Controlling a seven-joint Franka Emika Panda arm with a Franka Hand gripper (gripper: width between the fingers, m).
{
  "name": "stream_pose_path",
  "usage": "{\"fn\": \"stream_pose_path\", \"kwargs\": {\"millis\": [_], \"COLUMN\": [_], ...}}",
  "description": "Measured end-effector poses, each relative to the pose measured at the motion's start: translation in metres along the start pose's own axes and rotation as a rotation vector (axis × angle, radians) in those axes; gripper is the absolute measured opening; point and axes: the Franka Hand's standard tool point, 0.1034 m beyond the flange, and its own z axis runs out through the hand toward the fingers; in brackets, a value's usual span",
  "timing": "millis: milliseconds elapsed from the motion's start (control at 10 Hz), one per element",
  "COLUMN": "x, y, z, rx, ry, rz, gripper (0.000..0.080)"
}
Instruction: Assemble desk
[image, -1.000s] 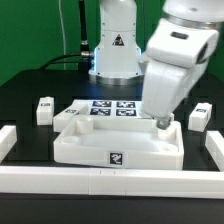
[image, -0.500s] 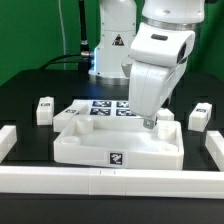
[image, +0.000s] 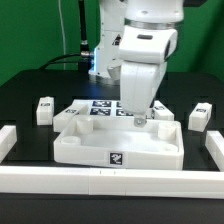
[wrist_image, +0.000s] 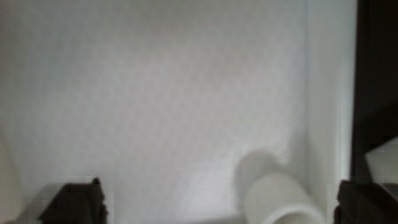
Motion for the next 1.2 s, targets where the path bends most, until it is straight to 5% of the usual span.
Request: {"fn": "stream_pose_path", "kwargs": {"millis": [400, 1000, 1200], "x": [-0.006, -0.013, -0.015], "y": [-0.003, -0.023, -0.023], "z": [0.006, 0.045, 0.047], "rx": [0.005, 0.002, -0.001], "ry": [0.0, 0.018, 0.02], "rz": [-0.006, -0.025, -0.021], "gripper": [0.0649, 0.0649, 0.0638]}}
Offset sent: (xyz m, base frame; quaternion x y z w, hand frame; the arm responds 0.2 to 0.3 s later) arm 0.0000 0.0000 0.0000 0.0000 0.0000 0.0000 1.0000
